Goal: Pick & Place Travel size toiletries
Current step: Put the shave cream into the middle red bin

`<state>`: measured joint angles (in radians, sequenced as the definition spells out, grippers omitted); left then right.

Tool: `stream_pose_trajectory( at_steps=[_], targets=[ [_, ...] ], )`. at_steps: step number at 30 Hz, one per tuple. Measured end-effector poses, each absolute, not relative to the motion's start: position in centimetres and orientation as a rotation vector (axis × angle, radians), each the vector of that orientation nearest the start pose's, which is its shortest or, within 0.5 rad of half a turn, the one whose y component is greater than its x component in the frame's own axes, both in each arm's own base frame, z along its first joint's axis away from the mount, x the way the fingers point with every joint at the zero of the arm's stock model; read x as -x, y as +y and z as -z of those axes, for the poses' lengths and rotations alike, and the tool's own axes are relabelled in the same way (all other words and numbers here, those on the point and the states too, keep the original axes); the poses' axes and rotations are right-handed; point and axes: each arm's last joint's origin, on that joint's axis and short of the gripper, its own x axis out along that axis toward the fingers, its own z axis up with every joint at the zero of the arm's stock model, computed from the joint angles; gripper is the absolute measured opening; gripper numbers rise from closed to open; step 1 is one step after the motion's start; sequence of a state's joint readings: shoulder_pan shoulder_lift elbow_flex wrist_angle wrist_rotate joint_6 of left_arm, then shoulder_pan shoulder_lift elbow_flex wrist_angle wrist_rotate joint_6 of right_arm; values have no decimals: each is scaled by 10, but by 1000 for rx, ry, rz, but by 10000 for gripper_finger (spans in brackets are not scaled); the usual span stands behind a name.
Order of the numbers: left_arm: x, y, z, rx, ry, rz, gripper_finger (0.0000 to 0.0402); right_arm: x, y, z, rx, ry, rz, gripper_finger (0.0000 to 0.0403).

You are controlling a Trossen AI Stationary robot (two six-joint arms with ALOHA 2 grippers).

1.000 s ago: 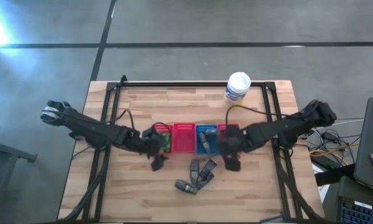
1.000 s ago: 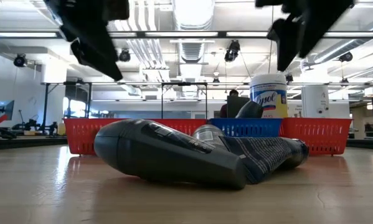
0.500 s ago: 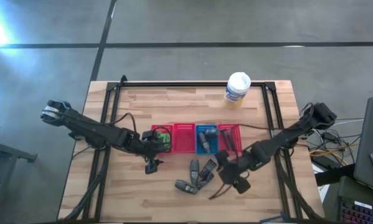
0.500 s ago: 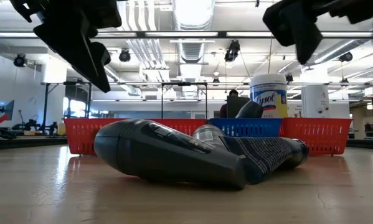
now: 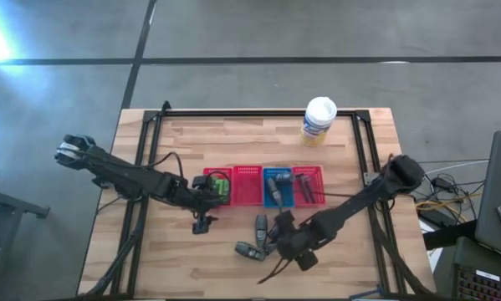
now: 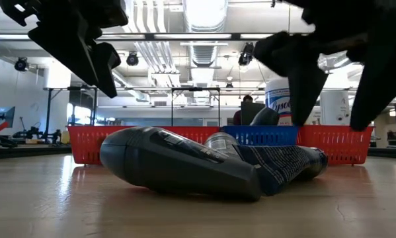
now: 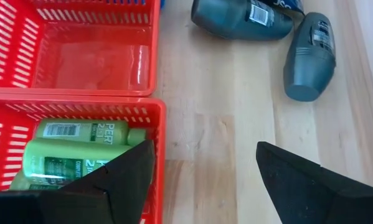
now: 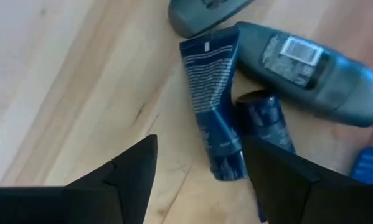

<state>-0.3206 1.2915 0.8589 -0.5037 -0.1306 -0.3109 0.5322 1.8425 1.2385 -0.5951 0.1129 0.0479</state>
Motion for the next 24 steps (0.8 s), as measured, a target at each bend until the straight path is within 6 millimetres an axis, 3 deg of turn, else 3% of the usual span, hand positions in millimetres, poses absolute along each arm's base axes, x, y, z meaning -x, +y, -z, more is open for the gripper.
stream_pose_trajectory(
  at_steps=[7,15,24],
  targets=[
    [-240,-77,-231,77,929,39,287,-326,187,-161,371,1173,-313,214],
    [-240,-77,-231,76,927,42,287,-343,195,-163,450,1121,-353,202],
    [-240,-77,-231,76,925,42,287,-345,190,-139,436,1191,-368,175]
  ],
)
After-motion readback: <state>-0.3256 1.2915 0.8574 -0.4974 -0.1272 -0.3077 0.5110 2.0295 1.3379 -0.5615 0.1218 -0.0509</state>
